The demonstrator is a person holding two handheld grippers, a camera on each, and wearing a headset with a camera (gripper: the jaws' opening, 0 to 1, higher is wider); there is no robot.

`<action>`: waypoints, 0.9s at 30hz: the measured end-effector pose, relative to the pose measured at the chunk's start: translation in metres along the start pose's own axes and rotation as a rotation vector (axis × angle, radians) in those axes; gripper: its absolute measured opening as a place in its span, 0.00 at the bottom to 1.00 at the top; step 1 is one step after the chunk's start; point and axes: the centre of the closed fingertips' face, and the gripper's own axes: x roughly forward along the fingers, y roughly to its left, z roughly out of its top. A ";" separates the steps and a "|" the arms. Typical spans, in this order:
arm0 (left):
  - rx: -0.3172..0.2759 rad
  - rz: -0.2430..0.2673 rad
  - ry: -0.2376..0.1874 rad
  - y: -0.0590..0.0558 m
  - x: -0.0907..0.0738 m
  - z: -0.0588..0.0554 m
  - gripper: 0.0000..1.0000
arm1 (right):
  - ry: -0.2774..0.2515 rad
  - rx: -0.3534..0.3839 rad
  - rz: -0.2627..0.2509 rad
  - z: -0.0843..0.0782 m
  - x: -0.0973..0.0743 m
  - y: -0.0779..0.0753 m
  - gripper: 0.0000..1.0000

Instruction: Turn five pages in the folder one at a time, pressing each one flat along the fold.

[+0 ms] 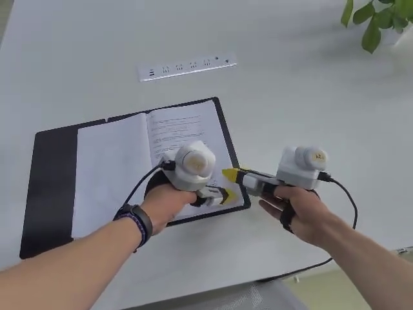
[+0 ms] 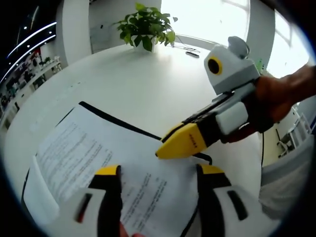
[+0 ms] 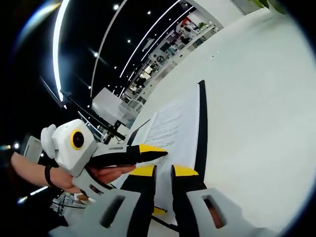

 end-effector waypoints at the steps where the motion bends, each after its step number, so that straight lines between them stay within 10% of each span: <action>1: -0.003 -0.001 -0.005 -0.001 -0.002 0.001 0.62 | -0.003 0.007 -0.004 0.000 -0.001 0.000 0.05; 11: -0.024 0.027 -0.070 0.002 -0.027 0.013 0.66 | -0.043 0.045 0.000 0.005 -0.008 0.009 0.00; 27: -0.095 0.076 -0.124 0.023 -0.076 -0.008 0.68 | -0.105 0.146 0.036 0.017 -0.007 0.037 0.00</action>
